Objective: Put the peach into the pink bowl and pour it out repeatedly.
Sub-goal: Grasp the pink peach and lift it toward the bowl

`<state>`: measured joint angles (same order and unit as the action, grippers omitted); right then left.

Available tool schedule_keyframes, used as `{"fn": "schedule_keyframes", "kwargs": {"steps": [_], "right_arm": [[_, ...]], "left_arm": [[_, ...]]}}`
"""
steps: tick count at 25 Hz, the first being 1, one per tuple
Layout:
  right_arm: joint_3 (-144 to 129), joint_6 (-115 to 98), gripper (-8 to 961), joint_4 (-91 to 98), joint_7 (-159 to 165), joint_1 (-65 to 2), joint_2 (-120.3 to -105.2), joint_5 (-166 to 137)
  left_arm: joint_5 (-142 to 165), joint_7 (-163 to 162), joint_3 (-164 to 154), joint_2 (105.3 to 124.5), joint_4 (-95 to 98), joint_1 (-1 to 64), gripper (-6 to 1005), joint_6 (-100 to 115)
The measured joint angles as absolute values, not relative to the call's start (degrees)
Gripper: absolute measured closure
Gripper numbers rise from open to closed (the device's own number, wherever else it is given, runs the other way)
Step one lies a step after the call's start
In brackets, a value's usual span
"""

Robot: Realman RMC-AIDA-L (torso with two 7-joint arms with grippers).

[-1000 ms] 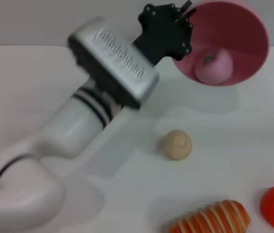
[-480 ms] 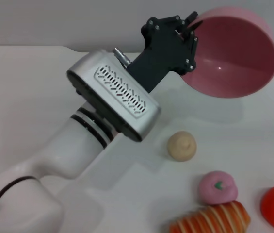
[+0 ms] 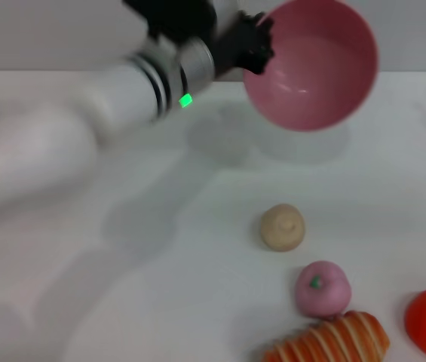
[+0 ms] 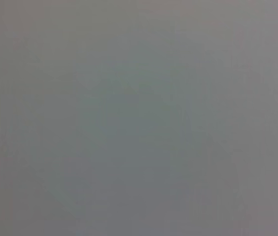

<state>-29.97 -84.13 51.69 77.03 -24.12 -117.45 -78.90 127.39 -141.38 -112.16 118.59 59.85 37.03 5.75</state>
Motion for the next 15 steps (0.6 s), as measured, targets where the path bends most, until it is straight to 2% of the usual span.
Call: {"fn": "schedule_keyframes", "kwargs": {"steps": [2, 7, 12, 15], "right_arm": [[-30.7, -88.6, 423, 55.0, 79.2, -24.1, -117.44, -81.9], [-34.9, -101.9, 423, 69.3, 88.3, -24.1, -117.57, -91.7], [-45.3, -112.7, 424, 84.6, 105.5, -28.0, -117.72, -114.3], [-50.4, -113.9, 424, 84.6, 109.7, -30.8, -117.86, -123.1]], "left_arm": [[126.1, -142.3, -99.4, 118.42, 55.7, 42.4, 957, 20.9], [129.1, -143.4, -84.6, 117.92, 48.9, 48.6, 957, 35.6], [132.4, -143.5, -75.9, 117.48, 48.6, 48.7, 957, 40.9], [132.6, -143.5, -75.0, 117.45, 48.5, 48.1, 957, 40.9]]}}
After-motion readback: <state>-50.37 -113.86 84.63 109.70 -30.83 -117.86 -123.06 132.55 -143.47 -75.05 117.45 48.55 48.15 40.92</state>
